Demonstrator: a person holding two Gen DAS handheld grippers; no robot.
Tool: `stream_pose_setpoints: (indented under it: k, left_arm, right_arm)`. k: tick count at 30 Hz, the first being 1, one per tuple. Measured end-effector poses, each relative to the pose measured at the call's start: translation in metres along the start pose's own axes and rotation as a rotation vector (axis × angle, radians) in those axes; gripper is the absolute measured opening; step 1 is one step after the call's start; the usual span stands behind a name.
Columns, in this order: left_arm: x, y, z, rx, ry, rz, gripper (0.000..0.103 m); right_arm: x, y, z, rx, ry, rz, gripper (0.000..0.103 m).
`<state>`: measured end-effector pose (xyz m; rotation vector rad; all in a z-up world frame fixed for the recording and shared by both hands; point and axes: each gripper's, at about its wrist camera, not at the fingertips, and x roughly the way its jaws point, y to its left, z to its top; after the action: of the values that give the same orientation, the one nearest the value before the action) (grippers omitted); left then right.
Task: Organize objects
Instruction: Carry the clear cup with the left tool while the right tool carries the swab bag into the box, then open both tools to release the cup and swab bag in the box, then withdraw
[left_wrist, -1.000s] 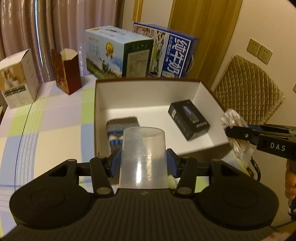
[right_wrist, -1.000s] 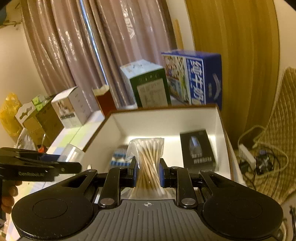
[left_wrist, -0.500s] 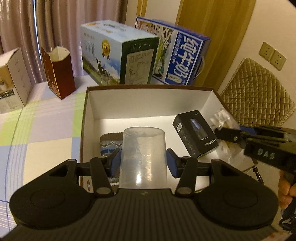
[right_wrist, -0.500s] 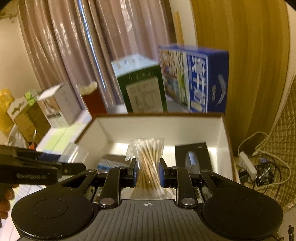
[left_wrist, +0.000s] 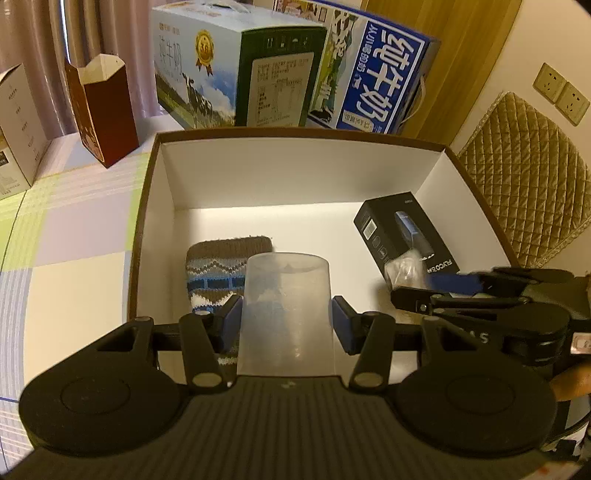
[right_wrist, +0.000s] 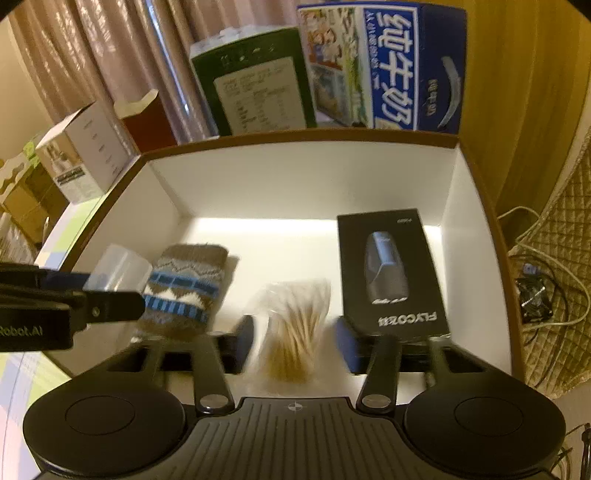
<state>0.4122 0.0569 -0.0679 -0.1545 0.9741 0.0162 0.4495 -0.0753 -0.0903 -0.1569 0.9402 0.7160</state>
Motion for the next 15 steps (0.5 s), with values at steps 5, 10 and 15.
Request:
stream_pose_setpoints:
  k: [5,10,15]
  left_arm:
    - [0.009,-0.001,0.001,-0.002,0.019,-0.006,0.047]
    - [0.017,-0.006,0.004,0.006,0.028,-0.019,0.047]
    - [0.023,-0.012,0.007,0.026,0.016,-0.030,0.055]
  right_arm:
    - [-0.006,-0.005,0.003,0.009,-0.007,-0.003,0.053]
    - [-0.008,-0.007,0.003,0.005,0.005,-0.020,0.057]
    - [-0.013,-0.008,0.001,-0.004,0.007,-0.023,0.067]
